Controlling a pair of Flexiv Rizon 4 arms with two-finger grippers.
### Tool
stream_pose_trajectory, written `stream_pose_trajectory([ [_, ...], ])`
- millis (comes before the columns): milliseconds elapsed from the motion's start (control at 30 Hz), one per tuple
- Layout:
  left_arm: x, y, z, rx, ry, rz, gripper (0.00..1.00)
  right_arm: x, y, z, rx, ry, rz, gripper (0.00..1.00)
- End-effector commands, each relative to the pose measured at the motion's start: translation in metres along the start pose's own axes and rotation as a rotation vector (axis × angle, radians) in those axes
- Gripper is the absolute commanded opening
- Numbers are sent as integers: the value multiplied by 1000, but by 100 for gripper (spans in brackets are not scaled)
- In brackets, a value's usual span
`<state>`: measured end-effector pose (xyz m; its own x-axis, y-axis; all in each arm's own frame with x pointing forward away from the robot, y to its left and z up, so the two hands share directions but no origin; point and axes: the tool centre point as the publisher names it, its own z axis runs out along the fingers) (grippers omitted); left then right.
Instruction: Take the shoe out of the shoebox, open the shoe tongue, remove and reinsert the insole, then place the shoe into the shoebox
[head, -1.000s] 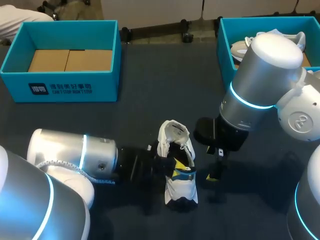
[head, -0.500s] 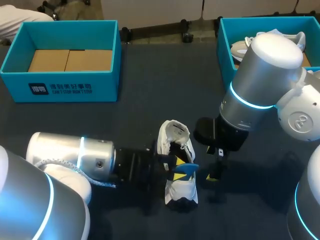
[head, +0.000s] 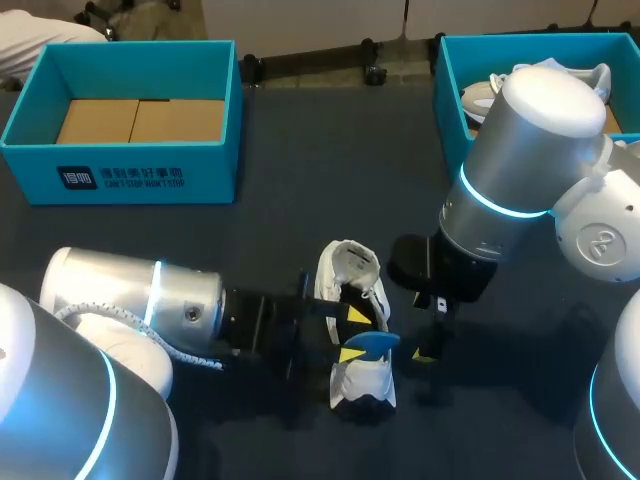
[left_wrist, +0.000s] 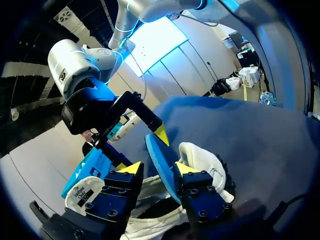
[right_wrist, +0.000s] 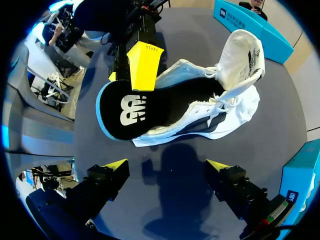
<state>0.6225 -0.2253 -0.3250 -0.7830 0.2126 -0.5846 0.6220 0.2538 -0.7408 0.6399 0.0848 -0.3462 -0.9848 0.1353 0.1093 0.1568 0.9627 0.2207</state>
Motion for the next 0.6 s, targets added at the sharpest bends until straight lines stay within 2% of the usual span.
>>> stream_pose_trajectory([
  [33, -1, 2, 2, -37, 43, -12, 40, 1, -1, 1, -1, -1, 0, 100],
  [300, 8, 17, 9, -109, 131, -74, 33, 1, -1, 1, -1, -1, 0, 100],
  [333, 9, 17, 10, -110, 139, -84, 25, 1, -1, 1, -1, -1, 0, 100],
  [367, 11, 18, 11, -114, 151, -82, 0, 1, -1, 1, -1, -1, 0, 100],
  [600, 13, 29, 14, -161, 136, 22, 0, 1, -1, 1, -1, -1, 0, 100],
])
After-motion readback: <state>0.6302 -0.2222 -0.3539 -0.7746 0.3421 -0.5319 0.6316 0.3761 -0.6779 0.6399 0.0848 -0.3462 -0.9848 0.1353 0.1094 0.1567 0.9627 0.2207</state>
